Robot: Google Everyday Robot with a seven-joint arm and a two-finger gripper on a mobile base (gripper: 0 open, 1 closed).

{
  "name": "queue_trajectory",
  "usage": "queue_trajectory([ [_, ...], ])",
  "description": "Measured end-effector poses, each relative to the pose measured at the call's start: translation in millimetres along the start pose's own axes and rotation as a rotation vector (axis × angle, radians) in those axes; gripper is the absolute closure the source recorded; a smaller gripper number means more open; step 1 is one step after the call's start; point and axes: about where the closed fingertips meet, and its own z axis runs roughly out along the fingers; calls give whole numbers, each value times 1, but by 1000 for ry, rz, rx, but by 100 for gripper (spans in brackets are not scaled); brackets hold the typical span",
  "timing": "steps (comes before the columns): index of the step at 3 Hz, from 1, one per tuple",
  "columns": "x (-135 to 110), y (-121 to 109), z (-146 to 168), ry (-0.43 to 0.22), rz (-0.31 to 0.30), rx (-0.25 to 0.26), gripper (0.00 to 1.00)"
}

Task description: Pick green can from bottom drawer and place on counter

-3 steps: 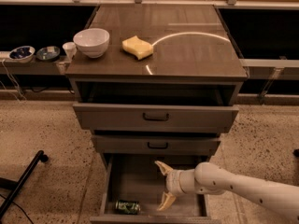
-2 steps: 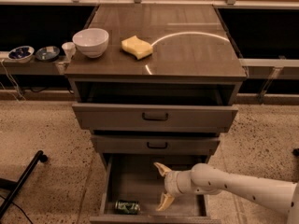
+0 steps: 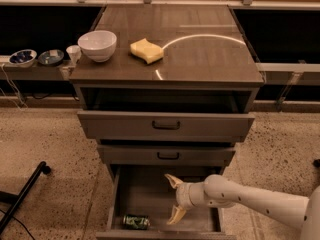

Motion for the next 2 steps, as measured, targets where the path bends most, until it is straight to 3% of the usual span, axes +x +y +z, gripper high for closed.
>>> queue_trajectory([
  [2, 25, 3, 48, -47, -38, -28, 3],
])
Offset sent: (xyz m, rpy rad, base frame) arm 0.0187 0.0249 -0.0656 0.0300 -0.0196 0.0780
